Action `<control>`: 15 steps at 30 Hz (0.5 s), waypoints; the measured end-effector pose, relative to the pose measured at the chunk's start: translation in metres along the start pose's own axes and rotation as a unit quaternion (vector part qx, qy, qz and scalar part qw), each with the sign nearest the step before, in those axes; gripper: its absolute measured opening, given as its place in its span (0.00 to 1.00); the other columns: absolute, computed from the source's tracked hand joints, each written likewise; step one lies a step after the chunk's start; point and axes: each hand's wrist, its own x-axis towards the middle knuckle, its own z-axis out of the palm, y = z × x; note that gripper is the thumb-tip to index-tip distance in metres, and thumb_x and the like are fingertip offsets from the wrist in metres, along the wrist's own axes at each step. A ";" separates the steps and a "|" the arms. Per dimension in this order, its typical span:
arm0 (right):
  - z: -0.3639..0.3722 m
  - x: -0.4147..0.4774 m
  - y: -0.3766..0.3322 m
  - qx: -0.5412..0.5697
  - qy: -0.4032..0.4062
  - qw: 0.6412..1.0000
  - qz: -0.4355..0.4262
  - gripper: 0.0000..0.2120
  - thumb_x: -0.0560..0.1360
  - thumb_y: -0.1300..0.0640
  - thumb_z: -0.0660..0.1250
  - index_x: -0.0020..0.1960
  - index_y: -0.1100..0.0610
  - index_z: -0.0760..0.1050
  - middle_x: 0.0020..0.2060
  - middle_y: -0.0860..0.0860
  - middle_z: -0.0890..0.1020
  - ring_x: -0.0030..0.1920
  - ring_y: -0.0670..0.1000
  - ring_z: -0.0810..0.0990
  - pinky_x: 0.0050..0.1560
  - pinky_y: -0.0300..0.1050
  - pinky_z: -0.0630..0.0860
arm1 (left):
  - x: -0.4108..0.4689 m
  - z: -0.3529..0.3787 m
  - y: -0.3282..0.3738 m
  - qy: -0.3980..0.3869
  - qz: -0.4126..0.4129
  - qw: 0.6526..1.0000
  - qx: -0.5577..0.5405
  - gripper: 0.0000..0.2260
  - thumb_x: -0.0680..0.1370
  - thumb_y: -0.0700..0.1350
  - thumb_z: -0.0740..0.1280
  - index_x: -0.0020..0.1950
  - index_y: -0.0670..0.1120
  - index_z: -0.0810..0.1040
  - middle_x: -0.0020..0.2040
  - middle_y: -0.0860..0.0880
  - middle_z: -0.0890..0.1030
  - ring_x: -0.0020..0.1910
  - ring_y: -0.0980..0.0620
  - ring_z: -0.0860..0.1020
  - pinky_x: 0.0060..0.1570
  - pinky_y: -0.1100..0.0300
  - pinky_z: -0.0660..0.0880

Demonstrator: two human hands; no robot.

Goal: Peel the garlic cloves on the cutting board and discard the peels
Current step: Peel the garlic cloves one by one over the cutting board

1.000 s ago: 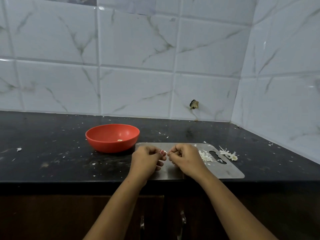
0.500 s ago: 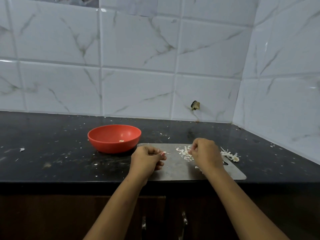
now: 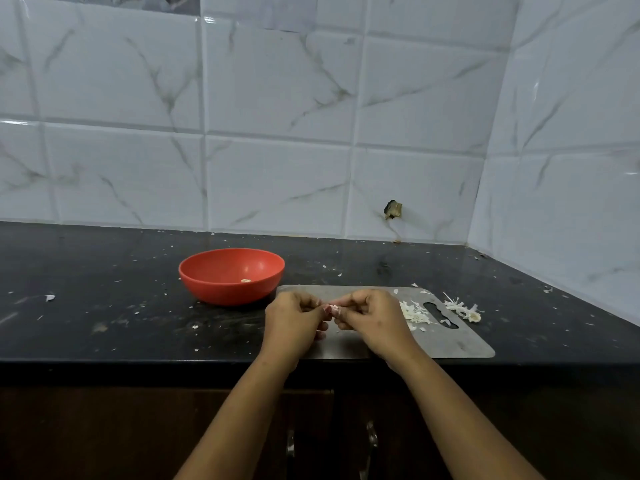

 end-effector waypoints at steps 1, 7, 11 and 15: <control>0.000 -0.001 0.001 0.004 0.005 1.000 0.003 0.04 0.74 0.68 0.70 0.48 0.63 0.82 0.39 0.57 0.85 0.37 0.48 0.83 0.43 0.40 0.81 | -0.001 0.001 0.000 0.007 0.015 0.999 0.034 0.03 0.76 0.38 0.69 0.42 0.42 0.82 0.36 0.46 0.84 0.31 0.55 0.81 0.29 0.66 0.75; 0.002 -0.001 0.001 0.051 0.033 0.997 0.038 0.04 0.73 0.67 0.71 0.43 0.61 0.83 0.33 0.53 0.85 0.35 0.47 0.83 0.37 0.36 0.79 | -0.007 0.007 0.001 0.045 0.117 0.976 0.176 0.04 0.75 0.41 0.69 0.42 0.46 0.84 0.37 0.49 0.83 0.38 0.53 0.82 0.44 0.55 0.79; 0.002 -0.001 0.000 0.051 0.043 0.996 0.050 0.03 0.74 0.67 0.70 0.42 0.62 0.82 0.31 0.52 0.83 0.32 0.44 0.81 0.34 0.34 0.76 | -0.015 0.015 0.001 0.078 0.179 0.950 0.244 0.07 0.77 0.43 0.67 0.46 0.44 0.83 0.42 0.47 0.84 0.42 0.48 0.81 0.46 0.52 0.75; 0.002 -0.001 0.000 0.044 0.039 0.997 0.057 0.03 0.75 0.66 0.69 0.43 0.63 0.82 0.33 0.54 0.83 0.32 0.43 0.81 0.35 0.34 0.76 | -0.019 0.015 0.004 0.093 0.191 0.944 0.252 0.07 0.77 0.44 0.67 0.47 0.44 0.83 0.42 0.48 0.84 0.41 0.50 0.80 0.45 0.55 0.74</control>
